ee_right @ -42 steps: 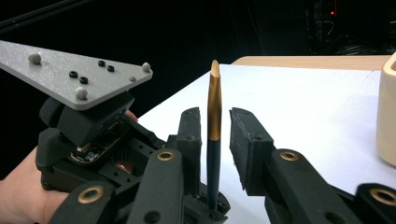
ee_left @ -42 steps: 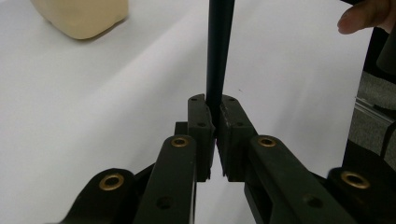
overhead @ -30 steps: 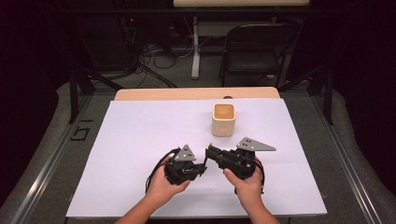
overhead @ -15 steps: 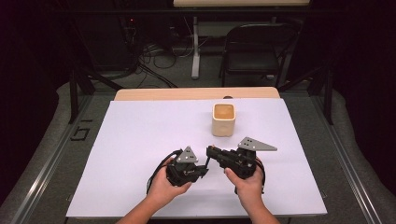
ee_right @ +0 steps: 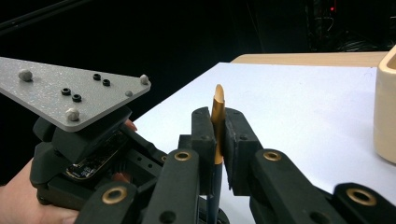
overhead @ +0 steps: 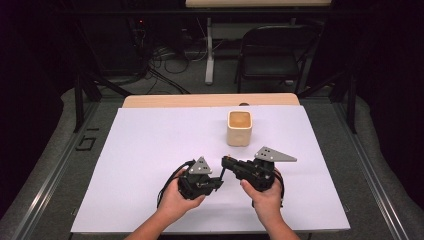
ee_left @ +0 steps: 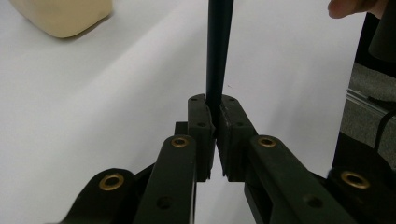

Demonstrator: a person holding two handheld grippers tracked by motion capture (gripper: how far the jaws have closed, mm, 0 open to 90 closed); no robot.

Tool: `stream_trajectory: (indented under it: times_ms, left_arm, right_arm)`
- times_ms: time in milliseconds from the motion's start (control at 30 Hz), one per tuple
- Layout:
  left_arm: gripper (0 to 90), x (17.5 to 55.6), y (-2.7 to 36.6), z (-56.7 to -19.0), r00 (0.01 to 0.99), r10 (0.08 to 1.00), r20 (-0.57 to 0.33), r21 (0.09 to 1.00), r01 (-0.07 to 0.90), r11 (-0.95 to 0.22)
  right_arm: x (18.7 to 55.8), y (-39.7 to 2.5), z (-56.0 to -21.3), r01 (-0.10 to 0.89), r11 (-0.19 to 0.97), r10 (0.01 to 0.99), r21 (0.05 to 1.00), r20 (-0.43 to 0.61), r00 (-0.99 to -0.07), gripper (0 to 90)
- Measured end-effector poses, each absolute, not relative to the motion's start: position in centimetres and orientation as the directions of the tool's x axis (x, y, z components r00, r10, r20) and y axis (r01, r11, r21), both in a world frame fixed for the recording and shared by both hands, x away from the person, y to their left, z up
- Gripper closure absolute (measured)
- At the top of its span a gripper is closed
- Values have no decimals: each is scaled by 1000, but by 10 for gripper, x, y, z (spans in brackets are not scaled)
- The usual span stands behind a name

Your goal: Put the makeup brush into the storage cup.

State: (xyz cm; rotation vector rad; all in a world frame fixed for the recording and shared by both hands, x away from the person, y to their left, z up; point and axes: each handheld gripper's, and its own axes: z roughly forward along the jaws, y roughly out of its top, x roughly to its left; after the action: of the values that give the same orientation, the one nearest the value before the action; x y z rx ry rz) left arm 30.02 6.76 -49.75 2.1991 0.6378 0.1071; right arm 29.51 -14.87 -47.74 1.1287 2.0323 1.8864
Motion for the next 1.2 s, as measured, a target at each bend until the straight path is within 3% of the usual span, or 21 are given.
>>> stream_trajectory:
  times_ms: [233, 633, 867, 1200]
  left_arm:
    - [837, 301, 68, -498, 863, 482, -152, 736, 424, -527]
    - [620, 308, 79, -495, 840, 508, -190, 745, 460, -483]
    - [527, 313, 87, -499, 829, 542, -137, 741, 449, -499]
    - [444, 317, 104, -499, 811, 579, -84, 741, 439, -507]
  right_arm:
    - [295, -147, -477, 403, -55, 611, 914, 350, -710, 841]
    - [293, -148, -474, 328, 19, 670, 945, 231, -705, 841]
    - [296, -151, -470, 283, 70, 700, 957, 154, -697, 841]
    - [309, -160, -465, 267, 79, 725, 960, 129, -676, 841]
